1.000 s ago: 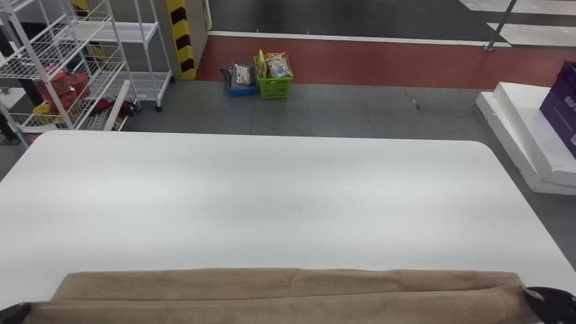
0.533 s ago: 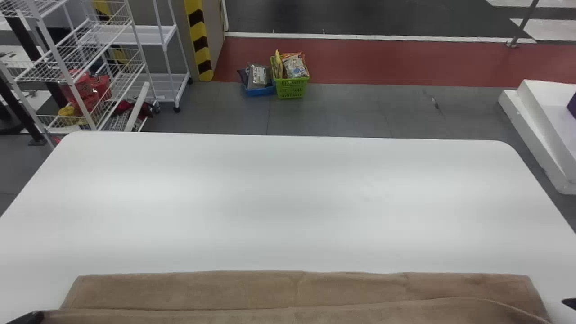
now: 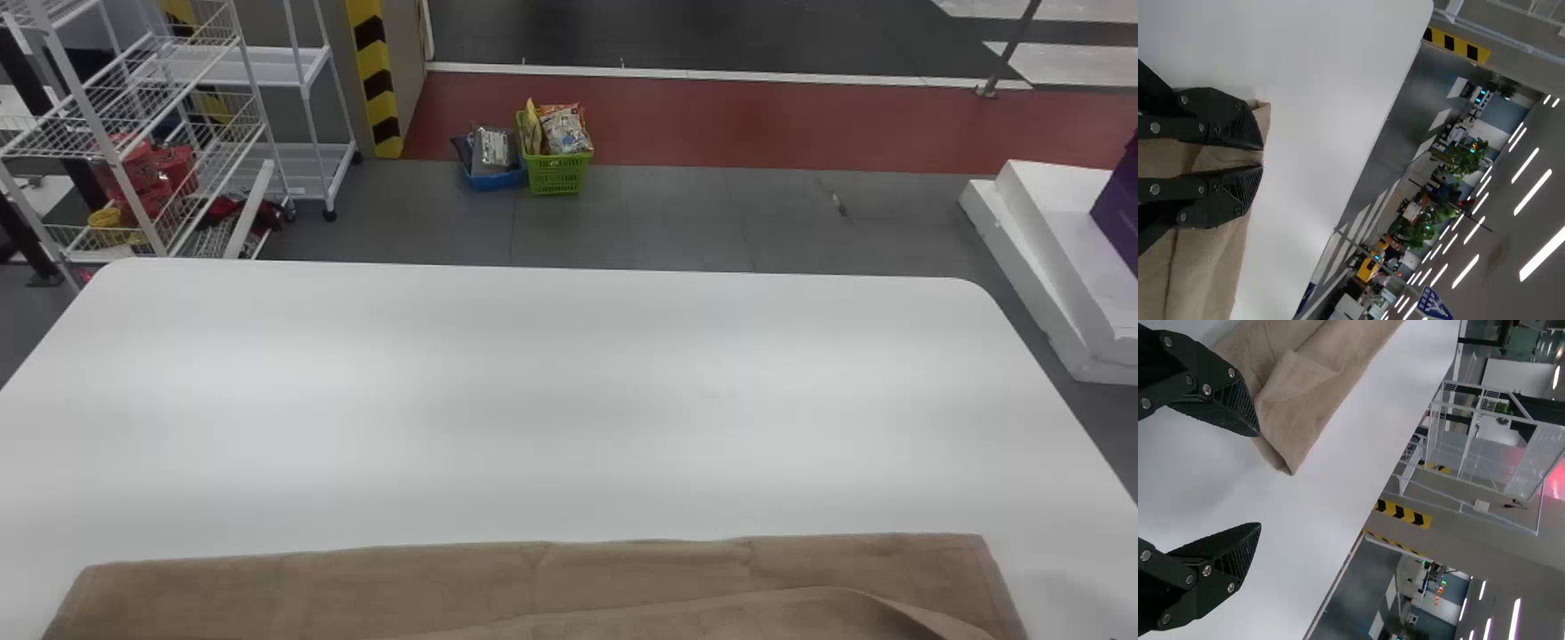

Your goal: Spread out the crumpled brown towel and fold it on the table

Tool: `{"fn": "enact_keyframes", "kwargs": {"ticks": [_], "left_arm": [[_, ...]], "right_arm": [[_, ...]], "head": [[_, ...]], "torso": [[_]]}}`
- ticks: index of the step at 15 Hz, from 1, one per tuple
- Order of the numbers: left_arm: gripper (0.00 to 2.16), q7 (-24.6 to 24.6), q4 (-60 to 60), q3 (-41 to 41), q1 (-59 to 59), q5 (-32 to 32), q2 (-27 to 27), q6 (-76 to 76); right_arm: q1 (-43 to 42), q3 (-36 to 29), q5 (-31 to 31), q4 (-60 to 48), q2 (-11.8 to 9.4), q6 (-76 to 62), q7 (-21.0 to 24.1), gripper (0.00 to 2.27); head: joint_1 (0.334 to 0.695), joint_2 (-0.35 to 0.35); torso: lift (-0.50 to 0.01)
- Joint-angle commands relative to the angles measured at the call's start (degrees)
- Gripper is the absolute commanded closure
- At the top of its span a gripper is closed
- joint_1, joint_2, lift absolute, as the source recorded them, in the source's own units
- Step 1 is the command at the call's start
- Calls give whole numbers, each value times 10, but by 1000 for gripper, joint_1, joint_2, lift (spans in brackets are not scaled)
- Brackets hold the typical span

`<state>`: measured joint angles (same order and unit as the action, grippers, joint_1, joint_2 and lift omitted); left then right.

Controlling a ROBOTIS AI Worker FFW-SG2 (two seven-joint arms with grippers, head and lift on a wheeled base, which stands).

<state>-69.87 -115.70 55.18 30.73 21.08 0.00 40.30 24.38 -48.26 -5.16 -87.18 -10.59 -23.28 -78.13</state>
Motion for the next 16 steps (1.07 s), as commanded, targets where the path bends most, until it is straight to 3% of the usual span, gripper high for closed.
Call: {"fn": "enact_keyframes", "kwargs": {"ticks": [1, 3, 6, 16], "left_arm": [[522, 3, -16, -2, -3, 0, -1, 11], [522, 5, -15, -4, -8, -9, -1, 11], [522, 16, -30, -3, -18, -17, -1, 98], [522, 25, -53, -4, -44, -51, -1, 136]], "right_arm": [[0, 4, 0, -22, 7, 50, -2, 424], [0, 7, 4, -62, 14, 180, -2, 424], [2, 5, 3, -137, 41, 359, -2, 427], [3, -65, -90, -177, 44, 739, -2, 448]], "head": [[695, -40], [695, -36], [695, -27], [695, -76]], "torso": [[-127], [-127], [-127], [-127]]}}
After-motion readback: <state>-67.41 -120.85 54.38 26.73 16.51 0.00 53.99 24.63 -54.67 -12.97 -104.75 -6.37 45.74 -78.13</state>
